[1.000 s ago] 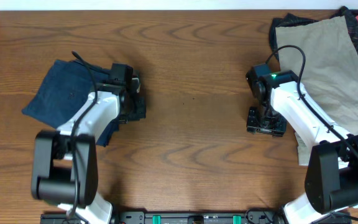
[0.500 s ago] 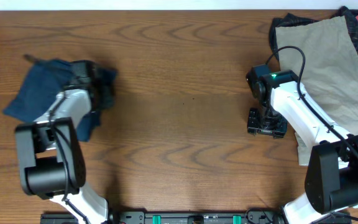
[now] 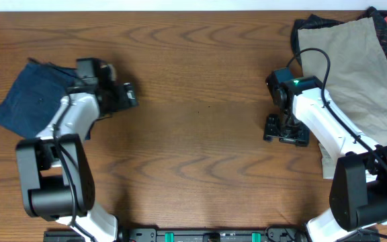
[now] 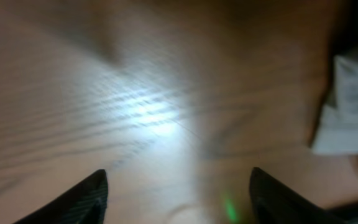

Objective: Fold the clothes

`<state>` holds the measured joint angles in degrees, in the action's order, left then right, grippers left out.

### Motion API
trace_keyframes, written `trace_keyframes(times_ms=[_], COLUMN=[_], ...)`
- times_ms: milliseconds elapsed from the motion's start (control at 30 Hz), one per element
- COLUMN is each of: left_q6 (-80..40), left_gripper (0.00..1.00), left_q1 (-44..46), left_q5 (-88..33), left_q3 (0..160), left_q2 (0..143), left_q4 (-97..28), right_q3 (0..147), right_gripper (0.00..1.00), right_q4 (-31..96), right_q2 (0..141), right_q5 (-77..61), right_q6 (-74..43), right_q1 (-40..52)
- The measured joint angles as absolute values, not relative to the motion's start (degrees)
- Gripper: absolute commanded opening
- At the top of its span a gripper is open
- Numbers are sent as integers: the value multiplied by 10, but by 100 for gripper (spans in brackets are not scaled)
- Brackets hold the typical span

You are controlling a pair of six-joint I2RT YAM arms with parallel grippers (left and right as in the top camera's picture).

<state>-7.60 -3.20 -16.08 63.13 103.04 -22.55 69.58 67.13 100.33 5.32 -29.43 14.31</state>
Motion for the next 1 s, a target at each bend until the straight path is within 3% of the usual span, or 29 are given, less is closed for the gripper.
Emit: trace_keyframes(times_ms=[67, 333, 433, 600, 767, 1000], left_q6=[-75, -60, -57, -57, -75, -92], left_gripper=[100, 98, 98, 98, 98, 98], left_q1=[6, 146, 156, 149, 147, 158], left_q5=[-170, -183, -182, -176, -137, -100], left_q3=[633, 637, 648, 659, 659, 610], left_q2=[1023, 1022, 1022, 1009, 932, 717], left_q4=[-260, -456, -584, -693, -725, -650], right_q3=[696, 696, 700, 703, 703, 669], right_gripper=[78, 92, 93, 95, 99, 99], right_q4=[653, 606, 629, 671, 706, 653], right_q2=[1003, 1003, 1003, 1003, 994, 872], right_q5=[35, -30, -61, -99, -112, -109], right_q6=[-288, -237, -206, -166, -127, -110], right_q1=[143, 101, 42, -44, -92, -89])
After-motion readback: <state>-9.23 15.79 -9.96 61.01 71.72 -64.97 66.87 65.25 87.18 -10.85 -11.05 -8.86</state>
